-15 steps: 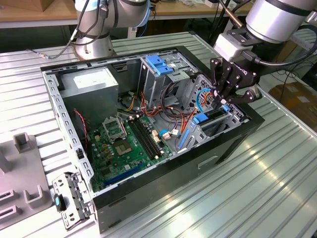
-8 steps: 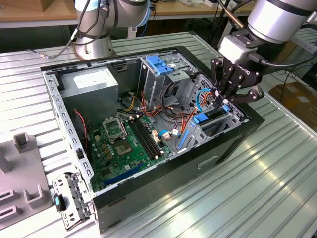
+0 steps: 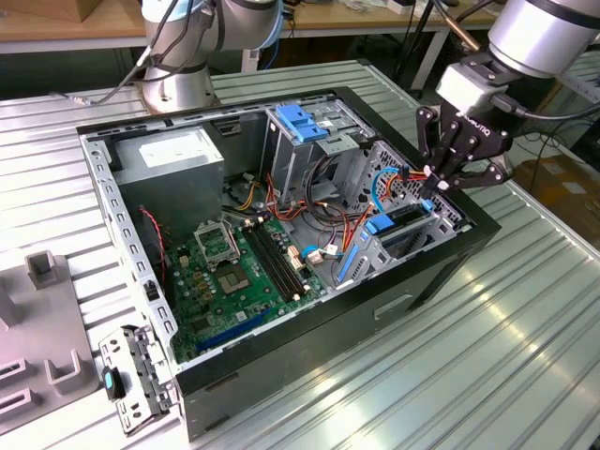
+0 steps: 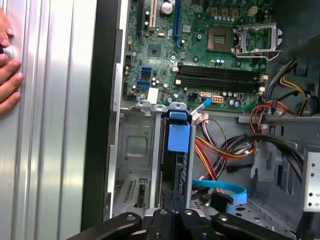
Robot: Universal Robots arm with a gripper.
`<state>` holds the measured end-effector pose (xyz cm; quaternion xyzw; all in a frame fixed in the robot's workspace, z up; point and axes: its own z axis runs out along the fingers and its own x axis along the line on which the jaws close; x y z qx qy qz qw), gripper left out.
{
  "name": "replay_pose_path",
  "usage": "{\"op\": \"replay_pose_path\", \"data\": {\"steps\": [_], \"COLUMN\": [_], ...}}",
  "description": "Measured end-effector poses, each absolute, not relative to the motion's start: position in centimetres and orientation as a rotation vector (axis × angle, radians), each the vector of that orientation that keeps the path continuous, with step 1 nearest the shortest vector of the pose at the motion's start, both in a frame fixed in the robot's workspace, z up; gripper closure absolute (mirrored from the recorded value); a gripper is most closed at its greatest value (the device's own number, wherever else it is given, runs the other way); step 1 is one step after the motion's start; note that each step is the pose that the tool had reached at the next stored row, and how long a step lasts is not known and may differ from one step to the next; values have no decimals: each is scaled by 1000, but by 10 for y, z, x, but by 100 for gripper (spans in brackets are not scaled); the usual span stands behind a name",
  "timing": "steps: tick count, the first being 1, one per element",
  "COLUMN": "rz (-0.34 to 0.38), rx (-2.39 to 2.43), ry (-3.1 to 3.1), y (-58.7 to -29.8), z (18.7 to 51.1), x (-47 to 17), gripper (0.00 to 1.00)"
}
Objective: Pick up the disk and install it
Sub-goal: 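Insert the first disk wire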
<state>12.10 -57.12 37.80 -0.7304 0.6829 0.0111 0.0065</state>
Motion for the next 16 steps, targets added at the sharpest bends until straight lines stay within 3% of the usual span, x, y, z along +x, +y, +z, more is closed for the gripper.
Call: {"op": "replay_pose_path", "data": {"steps": [16], "rz": [36], "rx": [-2431], "ry": [1972], "y": [-568], "z": [378], "x": [143], "gripper": [89]}}
